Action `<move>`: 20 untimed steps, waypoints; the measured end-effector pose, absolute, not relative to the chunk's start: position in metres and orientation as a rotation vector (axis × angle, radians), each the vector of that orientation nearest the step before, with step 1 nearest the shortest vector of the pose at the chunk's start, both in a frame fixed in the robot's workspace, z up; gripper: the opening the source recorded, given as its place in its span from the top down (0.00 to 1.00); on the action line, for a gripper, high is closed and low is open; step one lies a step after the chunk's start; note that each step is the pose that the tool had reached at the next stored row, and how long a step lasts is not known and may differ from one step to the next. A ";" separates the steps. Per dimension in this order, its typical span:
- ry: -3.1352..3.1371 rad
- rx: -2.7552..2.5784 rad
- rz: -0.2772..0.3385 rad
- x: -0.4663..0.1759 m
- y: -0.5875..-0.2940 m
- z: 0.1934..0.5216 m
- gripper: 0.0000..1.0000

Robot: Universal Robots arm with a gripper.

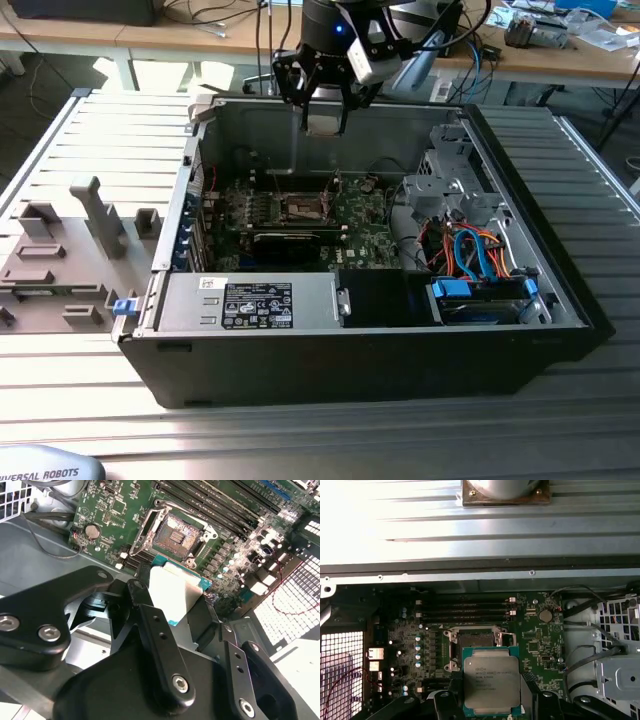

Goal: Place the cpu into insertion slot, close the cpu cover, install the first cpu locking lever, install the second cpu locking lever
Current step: 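Place the cpu into insertion slot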

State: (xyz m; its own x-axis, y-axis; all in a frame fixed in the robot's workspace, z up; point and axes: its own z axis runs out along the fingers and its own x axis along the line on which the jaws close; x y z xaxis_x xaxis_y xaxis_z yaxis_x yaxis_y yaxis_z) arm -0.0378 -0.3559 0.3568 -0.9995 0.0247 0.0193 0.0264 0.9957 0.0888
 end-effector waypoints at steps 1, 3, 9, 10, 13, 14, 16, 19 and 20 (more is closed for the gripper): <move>-3.120 -0.040 -0.139 -0.038 -0.356 0.357 0.46; -3.120 -0.040 -0.139 -0.038 -0.356 0.356 0.46; -3.120 -0.040 -0.137 -0.038 -0.356 0.356 0.46; -3.120 -0.040 -0.136 -0.038 -0.356 0.356 0.46; -3.120 -0.040 -0.134 -0.038 -0.356 0.355 0.46; -3.120 -0.040 -0.134 -0.038 -0.356 0.354 0.46; -3.120 -0.040 -0.134 -0.038 -0.356 0.354 0.46; -3.120 -0.040 -0.134 -0.038 -0.356 0.354 0.46; -3.120 -0.040 -0.134 -0.038 -0.356 0.353 0.46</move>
